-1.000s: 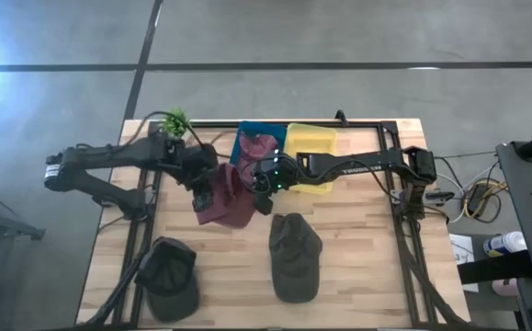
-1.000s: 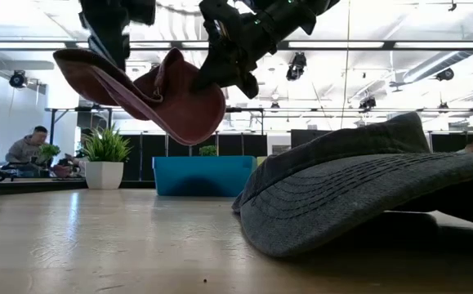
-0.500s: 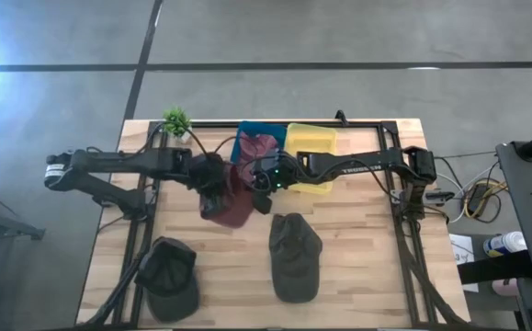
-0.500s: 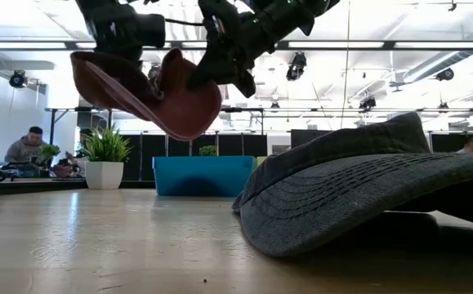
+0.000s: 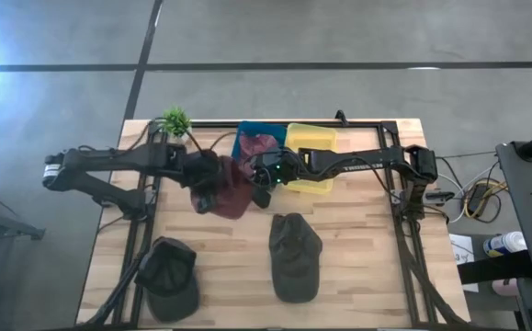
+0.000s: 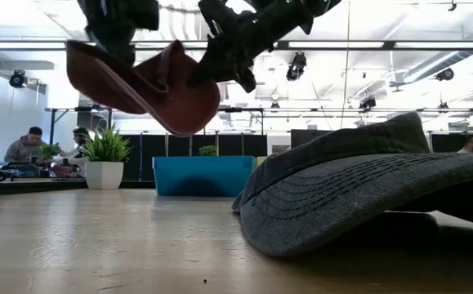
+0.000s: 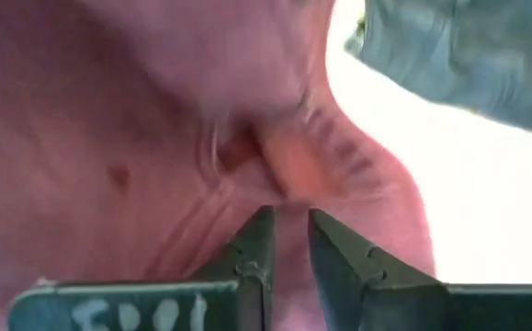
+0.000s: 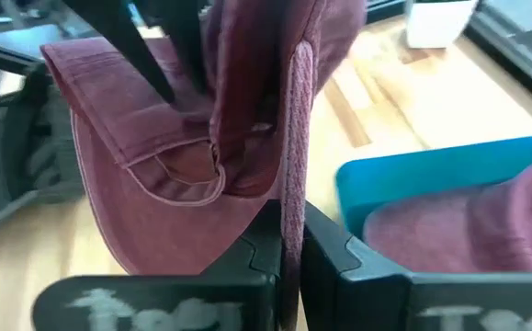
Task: Pick & Place hat
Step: Put the red cap into the blue bin
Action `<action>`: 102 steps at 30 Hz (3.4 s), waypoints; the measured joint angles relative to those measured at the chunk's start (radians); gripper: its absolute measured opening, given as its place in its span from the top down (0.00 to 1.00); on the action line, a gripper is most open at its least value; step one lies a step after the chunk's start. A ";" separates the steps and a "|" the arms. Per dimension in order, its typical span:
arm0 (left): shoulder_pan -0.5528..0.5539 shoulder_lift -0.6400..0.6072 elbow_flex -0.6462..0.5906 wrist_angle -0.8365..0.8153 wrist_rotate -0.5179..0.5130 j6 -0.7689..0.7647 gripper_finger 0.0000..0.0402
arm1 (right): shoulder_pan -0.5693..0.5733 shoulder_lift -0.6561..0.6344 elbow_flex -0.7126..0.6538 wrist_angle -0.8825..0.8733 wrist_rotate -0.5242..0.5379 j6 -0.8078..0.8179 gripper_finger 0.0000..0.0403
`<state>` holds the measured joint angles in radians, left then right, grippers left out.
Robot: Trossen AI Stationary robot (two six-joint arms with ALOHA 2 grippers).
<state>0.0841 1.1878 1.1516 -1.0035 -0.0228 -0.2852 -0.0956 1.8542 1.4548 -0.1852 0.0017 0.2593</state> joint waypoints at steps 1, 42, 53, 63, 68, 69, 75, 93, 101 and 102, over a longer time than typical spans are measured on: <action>0.000 -0.002 0.021 0.000 -0.016 0.000 0.85 | 0.000 0.000 0.000 -0.004 0.011 -0.007 0.97; -0.001 -0.142 0.019 -0.167 -0.074 -0.033 0.59 | 0.019 -0.048 0.000 -0.103 -0.028 -0.132 0.97; -0.001 -0.173 0.006 -0.085 -0.044 0.015 0.59 | 0.019 -0.047 0.000 -0.093 -0.028 -0.166 0.97; 0.005 -0.139 -0.067 -0.011 -0.030 0.047 0.59 | 0.019 -0.047 0.000 -0.085 -0.028 -0.167 0.97; 0.022 -0.138 -0.072 0.006 -0.030 0.048 0.61 | 0.019 -0.047 0.000 -0.087 -0.029 -0.167 0.97; 0.024 -0.138 -0.074 0.005 -0.030 0.048 0.63 | 0.019 -0.047 0.000 -0.088 -0.029 -0.170 0.97; 0.026 -0.134 -0.075 0.006 0.003 0.066 0.86 | 0.019 -0.047 0.000 -0.088 -0.029 -0.188 0.97; 0.021 -0.133 -0.043 -0.002 -0.254 0.220 1.00 | 0.019 -0.105 0.000 -0.189 -0.007 -0.289 0.59; -0.064 -0.116 -0.039 -0.001 -0.337 0.382 1.00 | 0.007 -0.178 0.000 -0.361 0.129 -0.415 0.43; -0.088 -0.109 -0.036 -0.001 -0.352 0.398 1.00 | 0.002 -0.180 0.000 -0.366 0.130 -0.414 0.43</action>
<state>-0.0038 1.0792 1.1151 -1.0046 -0.3748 0.1129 -0.0933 1.6746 1.4551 -0.5517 0.1313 -0.1550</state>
